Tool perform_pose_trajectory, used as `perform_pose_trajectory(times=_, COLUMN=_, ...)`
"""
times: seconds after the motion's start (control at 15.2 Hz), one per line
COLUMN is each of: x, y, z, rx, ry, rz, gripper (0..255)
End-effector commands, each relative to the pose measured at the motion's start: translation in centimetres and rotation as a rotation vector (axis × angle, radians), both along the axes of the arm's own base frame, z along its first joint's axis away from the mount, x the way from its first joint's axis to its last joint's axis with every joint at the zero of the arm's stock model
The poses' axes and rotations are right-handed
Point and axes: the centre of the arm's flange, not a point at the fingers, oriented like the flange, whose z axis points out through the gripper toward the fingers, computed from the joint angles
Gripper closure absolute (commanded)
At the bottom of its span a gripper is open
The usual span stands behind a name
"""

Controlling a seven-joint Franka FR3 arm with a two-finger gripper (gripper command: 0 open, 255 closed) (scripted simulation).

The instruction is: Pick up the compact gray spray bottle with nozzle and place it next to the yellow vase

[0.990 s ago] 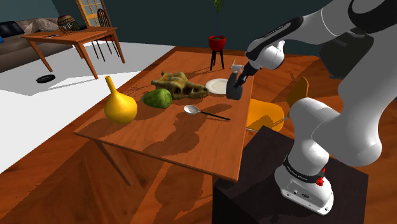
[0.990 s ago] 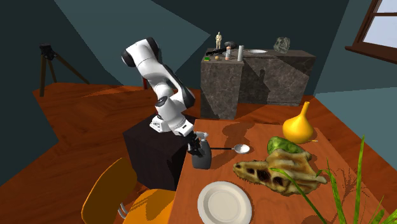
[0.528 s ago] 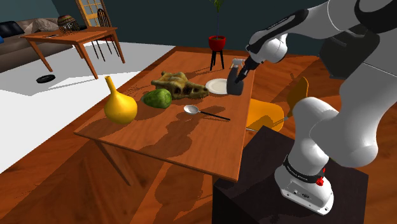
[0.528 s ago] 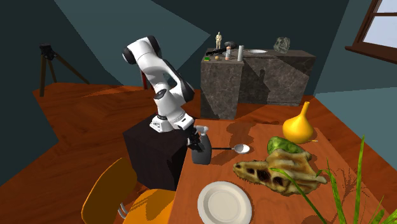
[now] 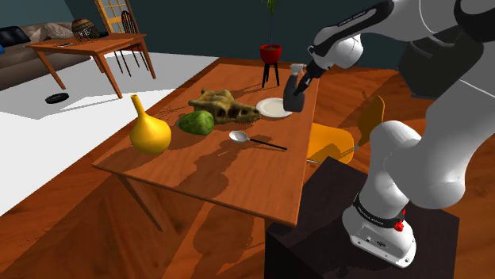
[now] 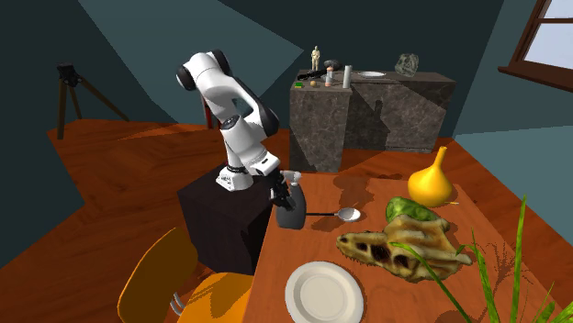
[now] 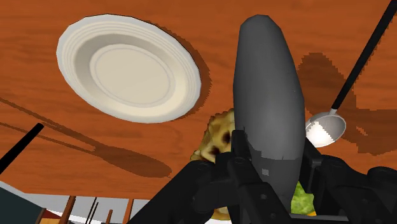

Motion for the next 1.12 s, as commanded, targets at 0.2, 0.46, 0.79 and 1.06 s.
perform_pose_trajectory(times=0.2, x=0.0, y=0.0, z=2.7, rx=0.0, ry=0.0, rz=0.0, gripper=255)
perform_pose_trajectory(times=0.46, x=0.0, y=0.0, z=4.8, rx=0.0, ry=0.0, rz=0.0, gripper=255)
perform_pose_trajectory(times=0.79, x=0.0, y=0.0, z=7.5, rx=0.0, ry=0.0, rz=0.0, gripper=255)
perform_pose_trajectory(times=1.06, x=0.0, y=0.0, z=9.6, rx=0.0, ry=0.0, rz=0.0, gripper=255)
